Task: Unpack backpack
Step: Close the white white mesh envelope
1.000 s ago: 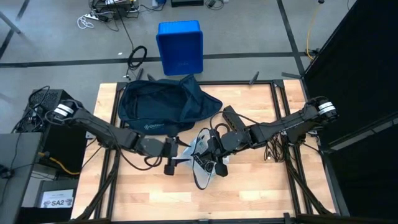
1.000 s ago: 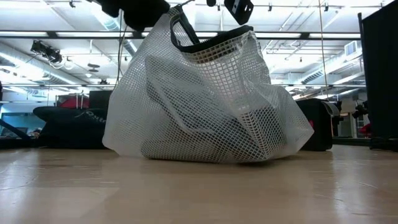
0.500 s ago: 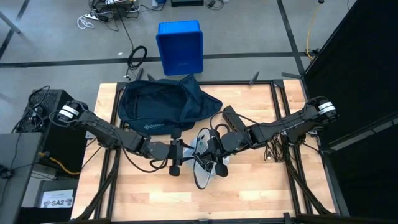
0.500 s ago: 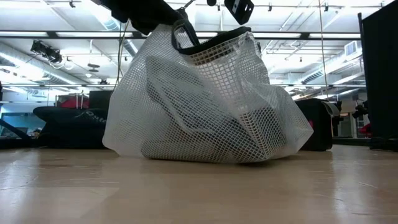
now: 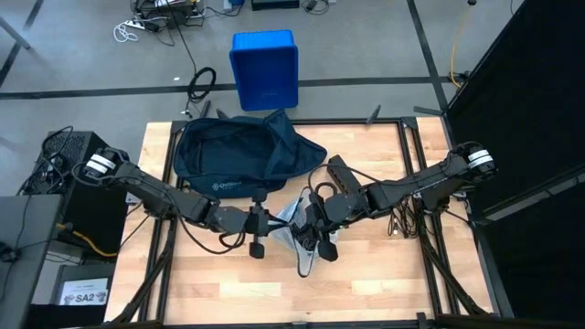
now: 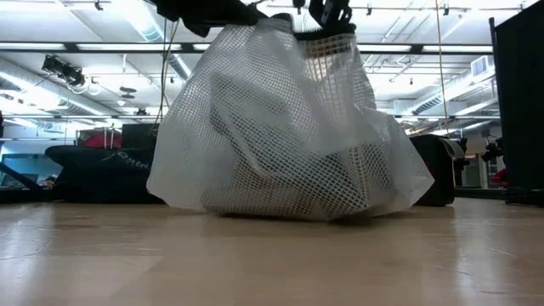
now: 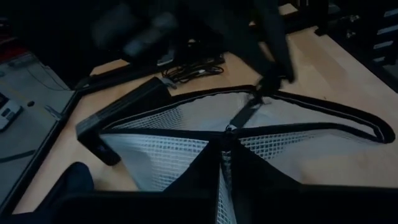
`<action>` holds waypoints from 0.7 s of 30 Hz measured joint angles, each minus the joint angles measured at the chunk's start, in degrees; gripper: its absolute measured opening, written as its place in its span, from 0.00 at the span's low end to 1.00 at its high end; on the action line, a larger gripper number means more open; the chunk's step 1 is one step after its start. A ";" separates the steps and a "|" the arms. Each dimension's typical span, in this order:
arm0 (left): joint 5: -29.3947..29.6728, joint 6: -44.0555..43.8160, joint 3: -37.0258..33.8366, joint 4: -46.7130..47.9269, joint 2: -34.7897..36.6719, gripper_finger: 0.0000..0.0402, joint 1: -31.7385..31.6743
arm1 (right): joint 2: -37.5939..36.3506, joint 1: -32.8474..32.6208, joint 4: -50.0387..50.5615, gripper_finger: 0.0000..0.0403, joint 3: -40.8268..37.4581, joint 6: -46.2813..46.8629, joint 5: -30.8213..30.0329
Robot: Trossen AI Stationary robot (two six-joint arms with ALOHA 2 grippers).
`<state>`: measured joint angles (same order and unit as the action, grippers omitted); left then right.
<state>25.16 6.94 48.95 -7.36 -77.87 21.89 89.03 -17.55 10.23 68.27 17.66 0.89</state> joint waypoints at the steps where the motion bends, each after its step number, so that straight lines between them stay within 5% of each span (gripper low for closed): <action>1: 0.28 0.04 0.00 0.23 0.59 0.00 0.00 | 0.00 -0.19 0.83 0.00 0.00 0.76 0.94; 21: 9.06 0.18 0.00 9.48 7.92 0.00 -0.07 | -5.70 -8.40 9.64 0.00 -0.02 8.78 2.04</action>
<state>34.23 7.12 48.95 2.12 -69.95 21.82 83.33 -25.95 19.87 68.25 26.44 2.93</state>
